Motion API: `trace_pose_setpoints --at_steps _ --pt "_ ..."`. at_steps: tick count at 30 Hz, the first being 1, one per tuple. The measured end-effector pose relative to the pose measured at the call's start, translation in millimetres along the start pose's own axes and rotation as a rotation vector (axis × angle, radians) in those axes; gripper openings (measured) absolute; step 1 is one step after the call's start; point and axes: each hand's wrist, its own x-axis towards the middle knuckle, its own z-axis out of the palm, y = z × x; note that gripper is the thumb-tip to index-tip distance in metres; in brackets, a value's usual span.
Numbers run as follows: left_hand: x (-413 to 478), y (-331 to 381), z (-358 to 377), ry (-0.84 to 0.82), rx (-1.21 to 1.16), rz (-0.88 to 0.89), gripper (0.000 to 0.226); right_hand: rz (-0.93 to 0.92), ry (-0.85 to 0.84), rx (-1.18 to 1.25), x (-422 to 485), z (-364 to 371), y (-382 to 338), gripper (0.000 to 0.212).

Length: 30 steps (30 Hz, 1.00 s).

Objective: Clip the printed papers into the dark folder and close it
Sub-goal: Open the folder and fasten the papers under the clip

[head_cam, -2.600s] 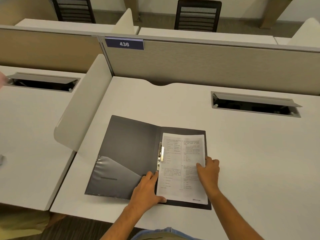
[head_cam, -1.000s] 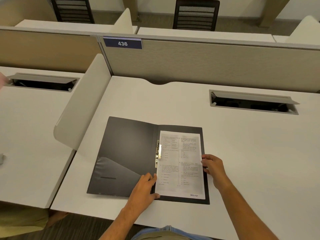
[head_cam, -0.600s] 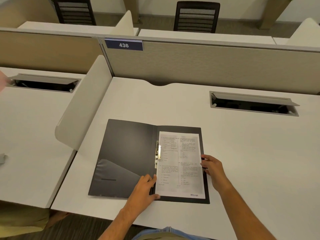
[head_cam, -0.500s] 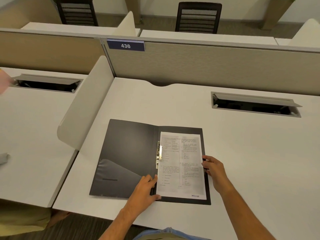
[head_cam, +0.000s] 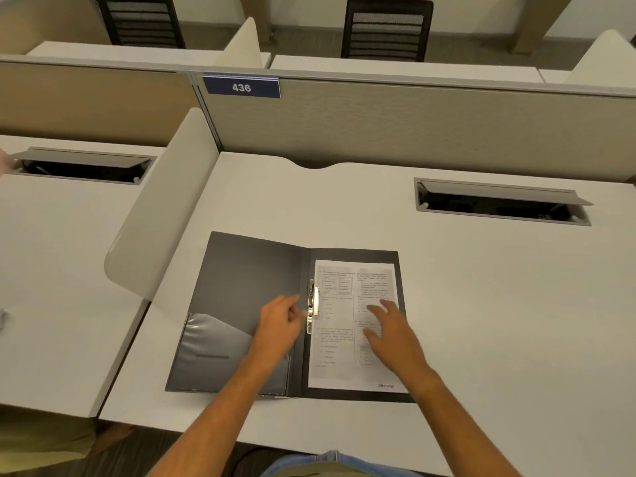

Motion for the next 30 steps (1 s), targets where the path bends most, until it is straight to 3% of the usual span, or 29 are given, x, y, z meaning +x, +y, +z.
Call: trace_pose_setpoints --at_steps 4,8,11,15,25,30 --pt "48 24 -12 -0.016 0.035 0.009 0.046 -0.025 -0.255 -0.273 -4 9 -15 0.067" --pt "77 35 -17 -0.103 0.115 0.038 0.041 -0.042 -0.29 -0.426 -7 12 -17 0.066" --pt "85 39 -16 -0.181 0.169 0.076 0.026 -0.043 -0.311 -0.441 -7 12 -16 0.071" --pt "82 42 -15 -0.135 0.178 0.083 0.018 -0.039 -0.324 -0.417 -8 12 -15 0.077" --pt "27 16 -1 0.048 0.328 0.183 0.014 -0.027 -0.356 -0.407 -6 13 -13 0.081" --pt "0 3 14 0.06 0.356 0.157 0.015 -0.027 -0.369 -0.413 -5 12 -13 0.082"
